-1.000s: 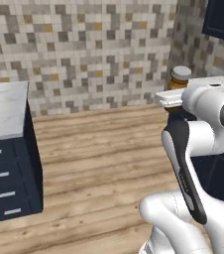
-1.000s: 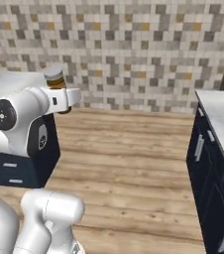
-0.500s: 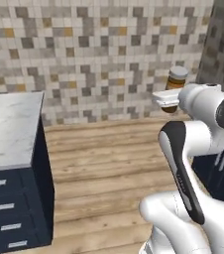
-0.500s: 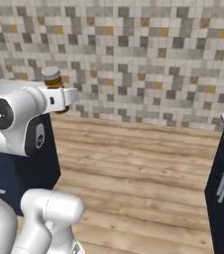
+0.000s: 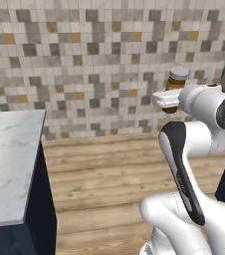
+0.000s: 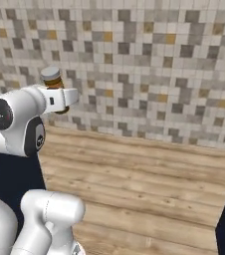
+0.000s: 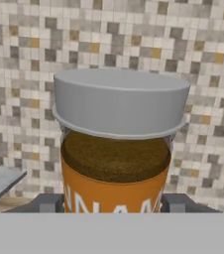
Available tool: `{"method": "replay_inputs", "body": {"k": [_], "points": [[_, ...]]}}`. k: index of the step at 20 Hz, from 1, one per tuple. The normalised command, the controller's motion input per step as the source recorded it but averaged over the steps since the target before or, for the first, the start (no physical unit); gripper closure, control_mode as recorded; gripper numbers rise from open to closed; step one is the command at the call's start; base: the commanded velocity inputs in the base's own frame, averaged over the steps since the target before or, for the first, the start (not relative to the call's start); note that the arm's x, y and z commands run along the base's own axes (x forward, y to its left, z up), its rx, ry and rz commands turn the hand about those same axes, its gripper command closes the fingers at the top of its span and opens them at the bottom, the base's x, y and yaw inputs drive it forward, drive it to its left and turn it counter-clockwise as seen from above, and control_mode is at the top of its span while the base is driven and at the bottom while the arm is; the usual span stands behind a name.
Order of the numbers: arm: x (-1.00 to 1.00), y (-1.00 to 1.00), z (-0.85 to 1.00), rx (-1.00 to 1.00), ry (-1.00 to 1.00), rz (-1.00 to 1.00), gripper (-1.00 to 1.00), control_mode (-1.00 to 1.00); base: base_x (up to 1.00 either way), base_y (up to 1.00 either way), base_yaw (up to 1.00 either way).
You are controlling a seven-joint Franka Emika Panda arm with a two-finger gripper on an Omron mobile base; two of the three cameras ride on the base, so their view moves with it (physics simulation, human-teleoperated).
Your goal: Take the cinnamon bottle from the cabinet and place it on the dining table, next to the plate with the cupcake. Then take the chocolate from the dining counter and place it on the cupcake plate.
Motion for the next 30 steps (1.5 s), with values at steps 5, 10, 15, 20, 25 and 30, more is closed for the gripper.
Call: {"method": "replay_inputs", "body": {"k": [5, 10, 15, 20, 25, 30], "points": [[0.0, 0.0, 0.0, 0.0, 0.0, 0.0, 1.0, 1.0, 1.0, -0.06, 0.2], [0.0, 0.0, 0.0, 0.0, 0.0, 0.0, 1.0, 1.0, 1.0, -0.14, 0.29], [0.0, 0.0, 0.0, 0.0, 0.0, 0.0, 1.0, 1.0, 1.0, -0.27, 0.34], [0.0, 0.0, 0.0, 0.0, 0.0, 0.0, 1.0, 1.0, 1.0, -0.24, 0.24], [0.0, 0.0, 0.0, 0.0, 0.0, 0.0, 1.0, 1.0, 1.0, -0.3, 0.2], [0.0, 0.0, 0.0, 0.0, 0.0, 0.0, 1.0, 1.0, 1.0, -0.32, 0.19]]}}
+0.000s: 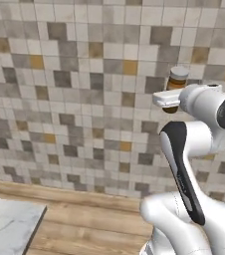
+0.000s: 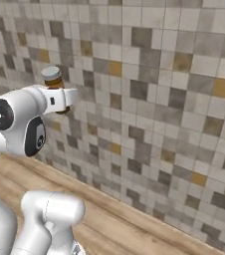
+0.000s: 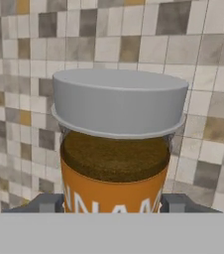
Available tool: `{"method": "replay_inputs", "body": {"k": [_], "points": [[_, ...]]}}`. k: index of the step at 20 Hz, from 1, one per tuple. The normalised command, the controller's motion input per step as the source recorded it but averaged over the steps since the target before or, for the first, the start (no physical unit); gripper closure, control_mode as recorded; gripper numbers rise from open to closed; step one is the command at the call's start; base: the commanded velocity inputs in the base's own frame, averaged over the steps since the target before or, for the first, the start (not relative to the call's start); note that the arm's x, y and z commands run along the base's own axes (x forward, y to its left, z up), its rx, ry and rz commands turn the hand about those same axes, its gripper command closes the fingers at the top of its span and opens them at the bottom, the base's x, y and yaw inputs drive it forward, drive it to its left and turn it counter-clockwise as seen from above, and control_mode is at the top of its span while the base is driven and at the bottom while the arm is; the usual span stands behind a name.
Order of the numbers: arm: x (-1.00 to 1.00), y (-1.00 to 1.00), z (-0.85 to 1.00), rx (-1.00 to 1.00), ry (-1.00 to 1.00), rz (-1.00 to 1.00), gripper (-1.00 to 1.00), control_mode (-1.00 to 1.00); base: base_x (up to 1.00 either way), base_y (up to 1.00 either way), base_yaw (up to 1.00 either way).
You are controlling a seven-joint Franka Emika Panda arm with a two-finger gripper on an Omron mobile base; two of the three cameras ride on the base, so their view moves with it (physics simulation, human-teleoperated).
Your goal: Take the cinnamon bottle from the cabinet and place it on the dining table, next to the plate with the cupcake. Then take the chocolate from the dining counter and place it on the cupcake plate.
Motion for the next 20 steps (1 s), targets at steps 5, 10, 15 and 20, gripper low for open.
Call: {"method": "replay_inputs", "body": {"k": [5, 10, 15, 20], "points": [[0.0, 0.0, 0.0, 0.0, 0.0, 0.0, 1.0, 1.0, 1.0, -0.22, 0.18], [0.0, 0.0, 0.0, 0.0, 0.0, 0.0, 1.0, 1.0, 1.0, -0.23, 0.19], [0.0, 0.0, 0.0, 0.0, 0.0, 0.0, 1.0, 1.0, 1.0, -0.04, 0.19], [0.0, 0.0, 0.0, 0.0, 0.0, 0.0, 1.0, 1.0, 1.0, -0.17, 0.53]]}}
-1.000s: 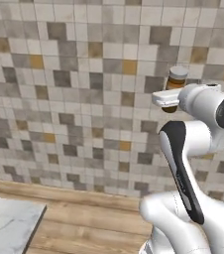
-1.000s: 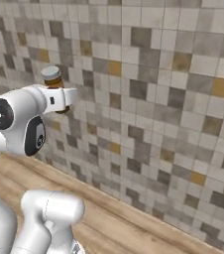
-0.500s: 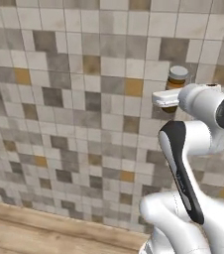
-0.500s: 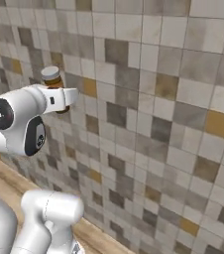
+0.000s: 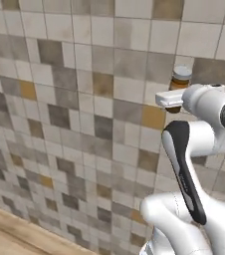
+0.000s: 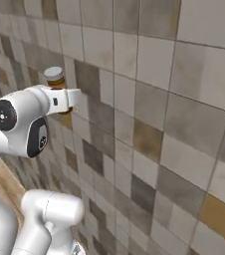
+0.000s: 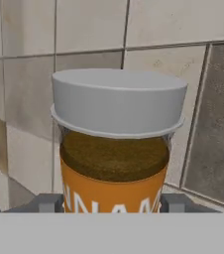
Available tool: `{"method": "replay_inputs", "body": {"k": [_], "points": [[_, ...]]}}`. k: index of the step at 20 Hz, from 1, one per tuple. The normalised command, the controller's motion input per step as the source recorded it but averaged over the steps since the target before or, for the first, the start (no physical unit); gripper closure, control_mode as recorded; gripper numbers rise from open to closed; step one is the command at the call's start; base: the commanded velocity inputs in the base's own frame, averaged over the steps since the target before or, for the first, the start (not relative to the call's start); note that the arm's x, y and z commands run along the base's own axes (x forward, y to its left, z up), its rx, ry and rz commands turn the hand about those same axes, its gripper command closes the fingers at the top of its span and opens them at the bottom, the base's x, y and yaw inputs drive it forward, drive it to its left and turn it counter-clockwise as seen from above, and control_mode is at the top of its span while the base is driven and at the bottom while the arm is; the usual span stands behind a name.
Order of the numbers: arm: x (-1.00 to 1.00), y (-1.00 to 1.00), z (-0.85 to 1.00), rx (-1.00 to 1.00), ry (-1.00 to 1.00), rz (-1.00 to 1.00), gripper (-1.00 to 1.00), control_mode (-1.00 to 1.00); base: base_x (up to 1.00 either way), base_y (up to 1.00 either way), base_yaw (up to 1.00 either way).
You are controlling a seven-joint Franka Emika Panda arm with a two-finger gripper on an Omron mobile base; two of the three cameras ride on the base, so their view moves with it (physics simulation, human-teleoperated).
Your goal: Take the cinnamon bottle from the cabinet and place it on the dining table, next to the plate with the cupcake. Then take the chocolate from the dining counter and place it on the cupcake plate.
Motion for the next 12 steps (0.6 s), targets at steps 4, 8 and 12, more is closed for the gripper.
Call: {"method": "replay_inputs", "body": {"k": [4, 8, 12], "points": [[0.0, 0.0, 0.0, 0.0, 0.0, 0.0, 1.0, 1.0, 1.0, -0.01, 0.68], [0.0, 0.0, 0.0, 0.0, 0.0, 0.0, 1.0, 1.0, 1.0, 0.0, 0.69], [0.0, 0.0, 0.0, 0.0, 0.0, 0.0, 1.0, 1.0, 1.0, 0.0, 0.72]]}}
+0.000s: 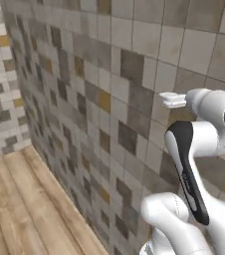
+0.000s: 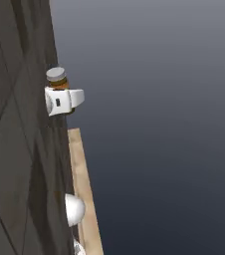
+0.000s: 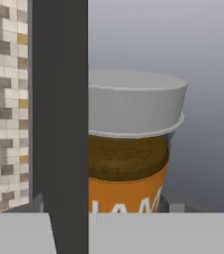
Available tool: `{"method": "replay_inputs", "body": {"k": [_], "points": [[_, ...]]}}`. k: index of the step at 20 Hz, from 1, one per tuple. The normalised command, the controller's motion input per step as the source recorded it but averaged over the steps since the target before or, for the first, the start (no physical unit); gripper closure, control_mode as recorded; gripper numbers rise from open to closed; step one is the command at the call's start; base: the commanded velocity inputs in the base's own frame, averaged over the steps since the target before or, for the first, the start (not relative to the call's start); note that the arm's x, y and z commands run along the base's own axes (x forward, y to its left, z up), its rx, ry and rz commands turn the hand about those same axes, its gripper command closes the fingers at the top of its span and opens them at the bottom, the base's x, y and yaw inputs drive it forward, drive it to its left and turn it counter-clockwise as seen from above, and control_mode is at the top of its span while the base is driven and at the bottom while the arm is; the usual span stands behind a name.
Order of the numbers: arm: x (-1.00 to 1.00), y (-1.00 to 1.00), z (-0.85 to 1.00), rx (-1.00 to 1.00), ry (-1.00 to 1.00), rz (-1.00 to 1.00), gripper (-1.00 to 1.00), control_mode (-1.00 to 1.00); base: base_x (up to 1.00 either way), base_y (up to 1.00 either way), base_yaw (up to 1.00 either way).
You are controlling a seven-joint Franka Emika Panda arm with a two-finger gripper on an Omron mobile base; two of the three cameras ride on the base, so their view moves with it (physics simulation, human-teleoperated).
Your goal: Take the cinnamon bottle from the cabinet and place it on the dining table, next to the plate with the cupcake. Then take the chocolate from the dining counter and place it on the cupcake plate.
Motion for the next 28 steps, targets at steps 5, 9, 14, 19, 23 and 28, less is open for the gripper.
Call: {"method": "replay_inputs", "body": {"k": [5, 9, 14, 19, 23, 28], "points": [[0.0, 0.0, 0.0, 0.0, 0.0, 0.0, 1.0, 1.0, 1.0, 0.0, 0.72], [0.0, 0.0, 0.0, 0.0, 0.0, 0.0, 1.0, 1.0, 1.0, -0.02, 0.68], [0.0, 0.0, 0.0, 0.0, 0.0, 0.0, 1.0, 1.0, 1.0, -0.09, 0.62], [0.0, 0.0, 0.0, 0.0, 0.0, 0.0, 1.0, 1.0, 1.0, -0.19, 0.49], [0.0, 0.0, 0.0, 0.0, 0.0, 0.0, 1.0, 1.0, 1.0, -0.22, 0.55], [0.0, 0.0, 0.0, 0.0, 0.0, 0.0, 1.0, 1.0, 1.0, -0.22, 0.6]]}}
